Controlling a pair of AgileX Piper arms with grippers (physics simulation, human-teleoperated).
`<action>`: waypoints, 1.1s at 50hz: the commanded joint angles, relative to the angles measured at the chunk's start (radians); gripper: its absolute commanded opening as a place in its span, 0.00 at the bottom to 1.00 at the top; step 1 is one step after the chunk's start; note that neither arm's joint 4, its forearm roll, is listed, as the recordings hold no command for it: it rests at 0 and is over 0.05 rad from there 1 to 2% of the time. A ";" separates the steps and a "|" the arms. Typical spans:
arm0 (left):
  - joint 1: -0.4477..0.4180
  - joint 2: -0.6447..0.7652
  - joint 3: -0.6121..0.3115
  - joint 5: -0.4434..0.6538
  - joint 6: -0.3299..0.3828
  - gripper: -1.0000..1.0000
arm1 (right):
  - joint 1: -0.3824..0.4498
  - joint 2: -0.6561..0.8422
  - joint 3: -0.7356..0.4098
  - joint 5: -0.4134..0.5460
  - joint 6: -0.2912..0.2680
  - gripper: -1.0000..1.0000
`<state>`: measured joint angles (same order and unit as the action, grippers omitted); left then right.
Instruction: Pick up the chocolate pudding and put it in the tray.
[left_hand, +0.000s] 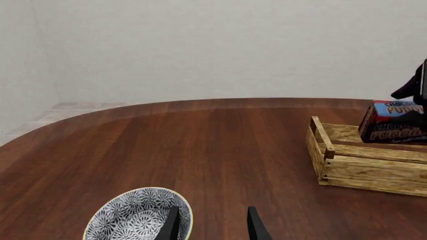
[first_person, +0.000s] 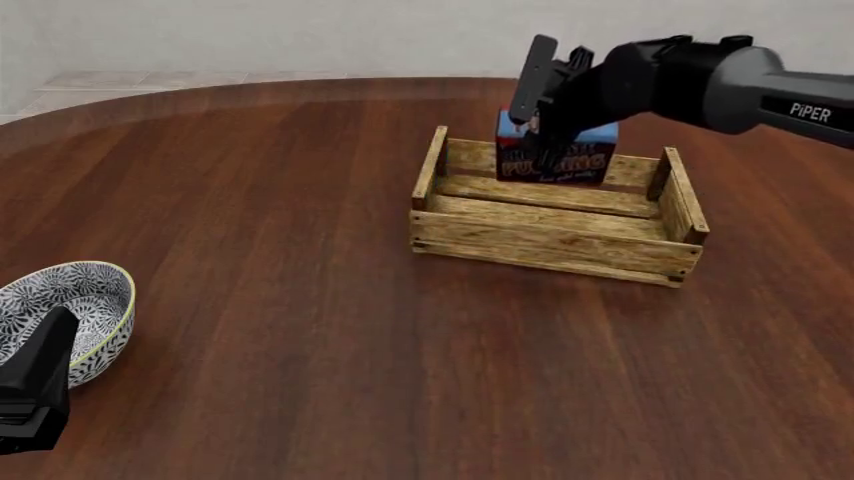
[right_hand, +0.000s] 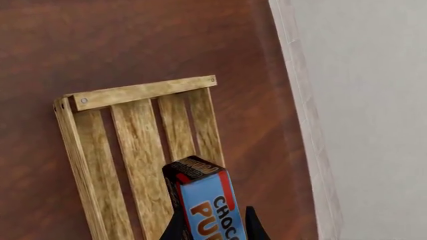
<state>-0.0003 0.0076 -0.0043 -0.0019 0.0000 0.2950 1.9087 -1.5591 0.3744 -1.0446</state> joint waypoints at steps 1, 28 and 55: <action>0.000 0.000 0.000 0.000 0.000 1.00 | 0.004 0.014 0.007 -0.016 0.031 0.00; 0.000 0.000 0.000 0.000 0.000 1.00 | 0.013 0.040 0.043 -0.039 0.057 0.00; 0.000 0.000 0.000 0.000 0.000 1.00 | 0.026 0.047 0.065 -0.063 0.070 0.00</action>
<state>-0.0003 0.0077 -0.0043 -0.0019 0.0000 0.3169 1.9550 -1.4982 0.3226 -1.0028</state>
